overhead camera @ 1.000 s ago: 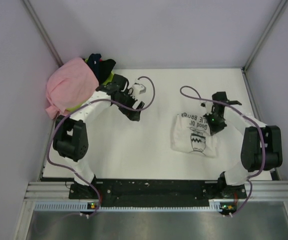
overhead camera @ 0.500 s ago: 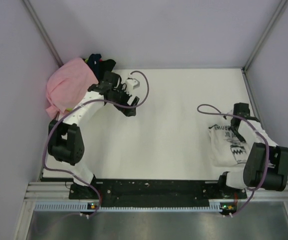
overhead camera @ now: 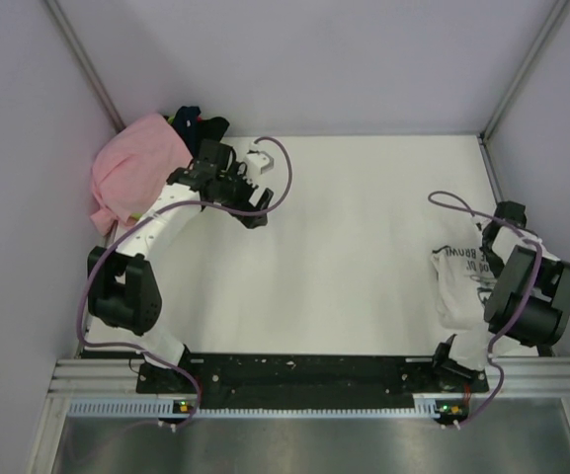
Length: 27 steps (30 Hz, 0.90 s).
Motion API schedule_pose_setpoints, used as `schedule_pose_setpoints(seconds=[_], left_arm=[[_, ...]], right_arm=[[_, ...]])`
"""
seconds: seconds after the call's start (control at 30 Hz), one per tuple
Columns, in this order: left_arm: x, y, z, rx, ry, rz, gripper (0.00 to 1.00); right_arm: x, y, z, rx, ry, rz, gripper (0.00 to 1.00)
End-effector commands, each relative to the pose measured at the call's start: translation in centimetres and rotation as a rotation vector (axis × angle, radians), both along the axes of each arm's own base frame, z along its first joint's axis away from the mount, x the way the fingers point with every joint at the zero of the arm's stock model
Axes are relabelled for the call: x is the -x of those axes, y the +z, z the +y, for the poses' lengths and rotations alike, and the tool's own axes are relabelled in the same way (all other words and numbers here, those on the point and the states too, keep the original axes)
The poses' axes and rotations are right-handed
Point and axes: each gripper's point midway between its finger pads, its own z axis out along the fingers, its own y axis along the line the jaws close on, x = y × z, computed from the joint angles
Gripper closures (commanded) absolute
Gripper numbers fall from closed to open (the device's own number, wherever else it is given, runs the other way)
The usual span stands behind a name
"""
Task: Fold and stack the t-shirts
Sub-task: Put the neatly folded tshirt into the corner of the board with the right arm, then smooth out wrinkles on the folded tshirt
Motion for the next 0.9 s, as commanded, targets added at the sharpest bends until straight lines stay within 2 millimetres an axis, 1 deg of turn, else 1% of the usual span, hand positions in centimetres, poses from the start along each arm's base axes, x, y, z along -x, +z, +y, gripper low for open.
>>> schedule_pose_setpoints(seconds=[0.0, 0.03, 0.07, 0.1, 0.13, 0.17, 0.2, 0.23, 0.3, 0.33, 0.37, 0.4, 0.43, 0.47, 0.53, 0.57, 0.6, 0.63, 0.7, 0.77, 0.87], left_arm=[[-0.8, 0.7, -0.1, 0.0, 0.003, -0.041, 0.01], [-0.8, 0.6, -0.1, -0.002, 0.003, -0.036, 0.01], [-0.8, 0.5, -0.1, -0.004, 0.006, -0.033, 0.01], [-0.8, 0.4, 0.0, -0.006, 0.007, -0.034, 0.01], [-0.9, 0.3, 0.0, -0.01, 0.007, -0.031, 0.01], [-0.8, 0.2, 0.0, -0.011, 0.007, -0.026, 0.01], [-0.8, 0.1, 0.1, -0.013, 0.007, -0.026, 0.01], [-0.8, 0.1, 0.1, -0.015, 0.008, -0.025, 0.01], [-0.9, -0.1, 0.1, -0.017, 0.01, -0.022, 0.01], [-1.0, -0.1, 0.2, -0.019, 0.011, -0.021, 0.01], [-0.9, -0.1, 0.1, -0.019, 0.01, -0.021, 0.01], [-1.0, -0.1, 0.1, -0.02, 0.01, -0.024, 0.01], [-1.0, -0.1, 0.2, -0.023, 0.011, -0.026, 0.01], [-1.0, -0.2, 0.3, -0.028, 0.009, -0.026, 0.01], [-1.0, -0.4, 0.3, -0.034, 0.007, -0.021, 0.01], [-1.0, -0.5, 0.3, -0.035, 0.004, -0.022, 0.01], [-1.0, -0.6, 0.3, -0.034, 0.006, -0.018, 0.01], [-1.0, -0.7, 0.2, -0.033, 0.003, -0.015, 0.01], [-0.8, -0.9, 0.1, -0.028, -0.001, -0.008, 0.01], [-0.8, -0.8, 0.1, -0.028, -0.003, -0.012, 0.01], [-0.8, -0.8, 0.2, -0.031, -0.006, -0.017, 0.01]], right_arm=[[-2.7, 1.5, -2.4, 0.018, -0.109, -0.154, 1.0], [-2.8, 1.4, -2.5, 0.02, -0.121, -0.157, 1.0], [-3.0, 1.6, -2.9, 0.037, -0.145, -0.169, 0.91], [-3.7, 2.5, -3.3, 0.056, -0.181, -0.213, 0.74], [-4.3, 3.6, -3.7, 0.071, -0.22, -0.267, 0.62], [-4.9, 4.5, -3.7, 0.063, -0.233, -0.312, 0.57], [-5.6, 6.4, -3.4, 0.052, -0.257, -0.407, 0.52], [-6.2, 7.8, -2.9, 0.025, -0.28, -0.498, 0.44], [-7.1, 11.2, -1.5, -0.034, -0.322, -0.69, 0.39], [-7.3, 13.2, -0.4, -0.074, -0.346, -0.783, 0.39], [-7.4, 14.7, 1.1, -0.126, -0.358, -0.852, 0.41], [-7.6, 15.4, 3.0, -0.205, -0.381, -0.906, 0.47], [-7.6, 15.4, 5.4, -0.323, -0.41, -0.931, 0.5], [-7.5, 14.7, 7.6, -0.444, -0.443, -0.925, 0.51], [-6.4, 11.7, 11.9, -0.661, -0.507, -0.844, 0.53], [-5.9, 10.1, 13.6, -0.739, -0.535, -0.803, 0.55], [-5.5, 9.1, 14.8, -0.798, -0.56, -0.781, 0.56], [-5.1, 7.7, 15.7, -0.838, -0.592, -0.755, 0.59], [-5.2, 5.7, 16.3, -0.88, -0.639, -0.758, 0.7], [-5.5, 4.1, 16.3, -0.892, -0.689, -0.759, 0.82], [-6.5, 2.1, 16.1, -0.908, -0.721, -0.752, 0.94]])
